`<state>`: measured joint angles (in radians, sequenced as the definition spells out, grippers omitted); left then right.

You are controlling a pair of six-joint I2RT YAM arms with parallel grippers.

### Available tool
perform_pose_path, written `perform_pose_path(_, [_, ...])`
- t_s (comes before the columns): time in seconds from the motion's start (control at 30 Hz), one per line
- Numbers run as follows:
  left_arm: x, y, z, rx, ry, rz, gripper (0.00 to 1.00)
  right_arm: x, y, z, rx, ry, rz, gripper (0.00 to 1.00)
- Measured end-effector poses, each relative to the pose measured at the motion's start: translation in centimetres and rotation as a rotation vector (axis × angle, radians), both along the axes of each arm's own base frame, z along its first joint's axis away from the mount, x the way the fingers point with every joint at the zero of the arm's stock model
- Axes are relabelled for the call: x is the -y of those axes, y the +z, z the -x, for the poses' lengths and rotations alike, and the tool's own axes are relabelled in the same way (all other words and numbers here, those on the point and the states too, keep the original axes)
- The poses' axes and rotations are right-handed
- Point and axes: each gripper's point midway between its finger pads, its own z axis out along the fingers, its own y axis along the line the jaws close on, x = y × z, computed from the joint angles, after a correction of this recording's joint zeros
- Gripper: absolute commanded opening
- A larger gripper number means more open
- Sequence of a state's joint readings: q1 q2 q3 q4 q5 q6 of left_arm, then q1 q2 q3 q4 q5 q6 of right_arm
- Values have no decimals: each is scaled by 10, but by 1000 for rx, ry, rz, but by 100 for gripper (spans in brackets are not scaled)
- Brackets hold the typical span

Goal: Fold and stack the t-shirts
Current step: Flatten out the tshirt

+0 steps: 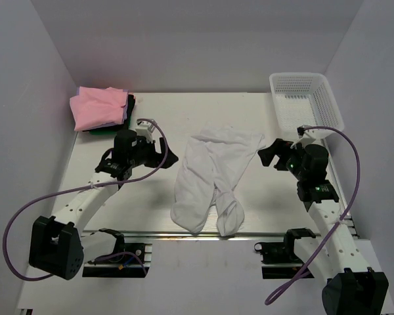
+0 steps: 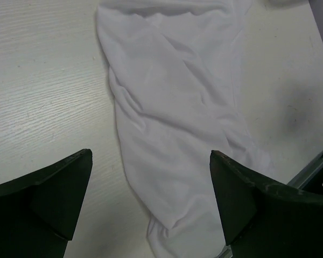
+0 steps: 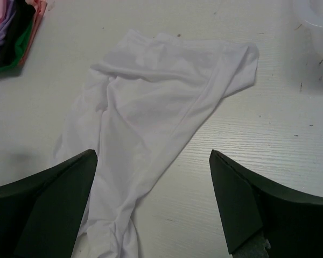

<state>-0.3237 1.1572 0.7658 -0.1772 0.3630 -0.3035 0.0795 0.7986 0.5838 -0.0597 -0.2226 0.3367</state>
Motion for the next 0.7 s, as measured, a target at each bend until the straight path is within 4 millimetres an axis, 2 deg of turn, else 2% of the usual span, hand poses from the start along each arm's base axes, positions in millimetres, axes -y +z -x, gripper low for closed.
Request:
perform_pose_path(0.13, [12, -2, 3, -5, -74, 28, 99, 1, 2, -2, 12, -4, 0, 90])
perform_pose_path(0.3, [36, -20, 18, -80, -199, 58, 99, -4, -2, -11, 13, 19, -1, 90])
perform_pose_path(0.4, [60, -31, 39, -133, -304, 71, 99, -4, -17, -23, -48, 30, 32, 90])
perform_pose_path(0.5, [84, -51, 67, -216, -413, 50, 99, -7, -34, -43, -126, 62, 83, 90])
perform_pose_path(0.6, [104, -71, 97, -306, -509, -32, 96, -19, -46, -59, -183, 123, 137, 90])
perform_pose_path(0.7, [118, -78, 119, -331, -577, -121, 96, -40, -47, -83, -193, 220, 220, 90])
